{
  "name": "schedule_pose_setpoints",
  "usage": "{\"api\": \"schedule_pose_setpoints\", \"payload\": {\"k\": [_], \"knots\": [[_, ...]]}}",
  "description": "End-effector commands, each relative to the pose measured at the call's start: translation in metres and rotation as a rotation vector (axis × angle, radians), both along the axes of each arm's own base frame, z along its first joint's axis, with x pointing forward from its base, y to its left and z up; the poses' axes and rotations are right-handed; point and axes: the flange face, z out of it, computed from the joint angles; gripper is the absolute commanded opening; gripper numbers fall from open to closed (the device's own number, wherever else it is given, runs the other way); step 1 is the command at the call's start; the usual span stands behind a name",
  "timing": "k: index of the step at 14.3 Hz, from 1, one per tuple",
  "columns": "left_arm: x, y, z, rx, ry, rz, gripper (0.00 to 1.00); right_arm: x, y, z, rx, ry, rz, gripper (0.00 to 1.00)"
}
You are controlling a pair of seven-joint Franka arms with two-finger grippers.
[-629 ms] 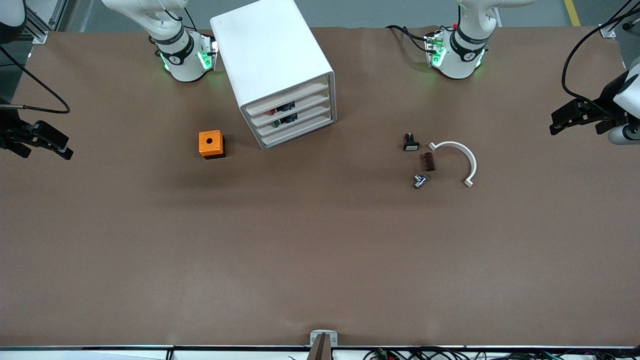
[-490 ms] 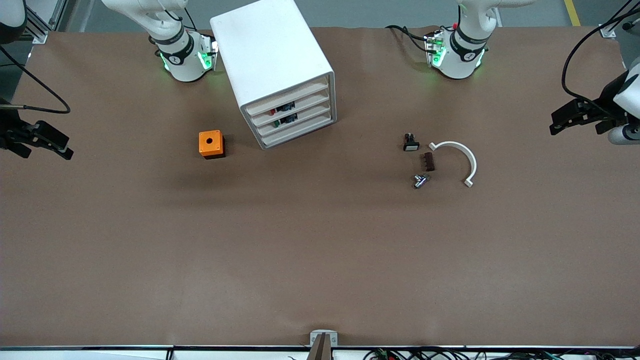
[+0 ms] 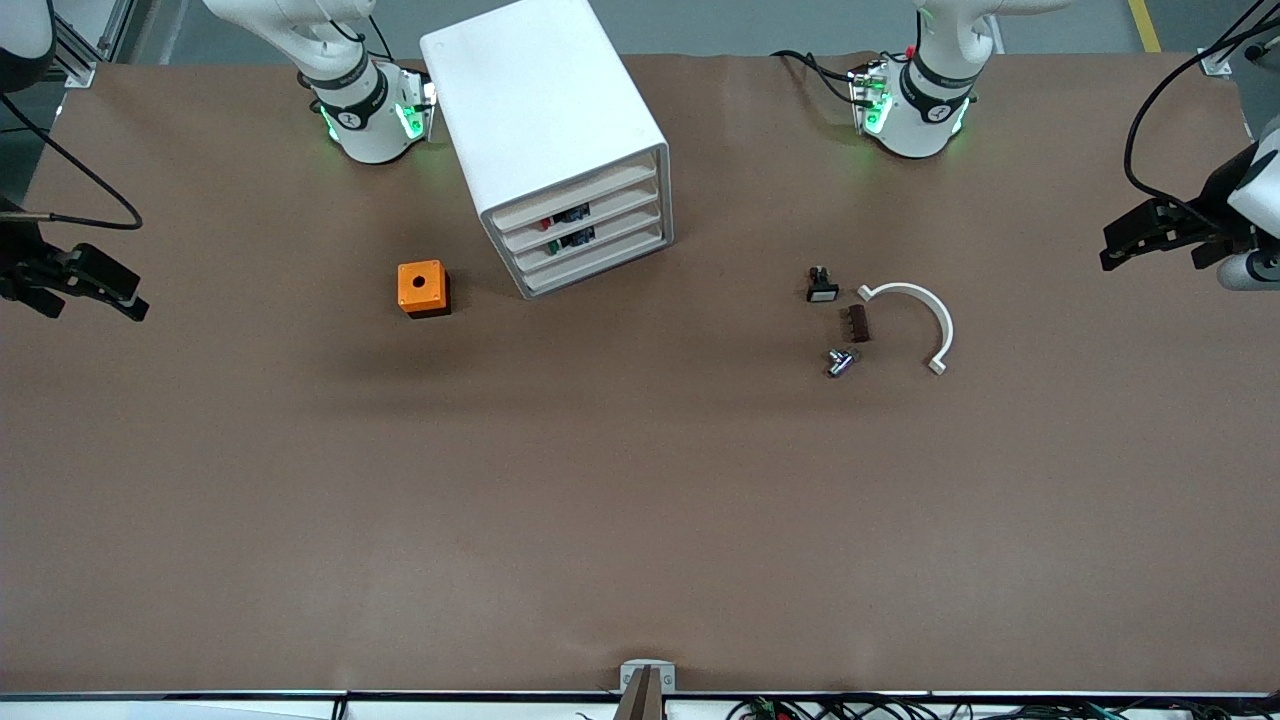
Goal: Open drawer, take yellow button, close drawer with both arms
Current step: 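Move the left gripper toward the white cabinet's drawer handle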
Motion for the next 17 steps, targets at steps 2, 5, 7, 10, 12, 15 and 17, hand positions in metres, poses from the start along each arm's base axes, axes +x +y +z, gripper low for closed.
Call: {"api": "schedule_pose_setpoints", "payload": {"k": [2,5,7,10,12,15,17], "knots": [[0.009,0.007,-0.018,-0.015,0.057,0.018,1.00,0.000,-0.002,-0.001,0.004,0.000,0.012,1.00],[0.022,0.001,-0.052,-0.014,0.118,0.009,1.00,0.000,0.001,-0.001,0.004,0.002,0.014,1.00],[0.030,-0.007,-0.072,-0.011,0.154,-0.001,1.00,0.000,0.001,-0.001,0.006,0.004,0.003,1.00],[0.034,-0.025,-0.089,-0.005,0.184,-0.018,1.00,0.000,0.004,-0.002,0.010,0.009,-0.022,1.00],[0.033,-0.043,-0.090,0.002,0.188,-0.003,1.00,0.000,0.007,-0.004,0.012,0.014,-0.030,1.00],[0.031,-0.087,-0.112,0.021,0.242,0.073,1.00,0.000,0.006,-0.004,0.012,0.014,-0.032,1.00],[0.030,-0.122,-0.125,-0.033,0.290,0.194,1.00,0.000,0.006,-0.005,0.013,0.015,-0.032,1.00]]}}
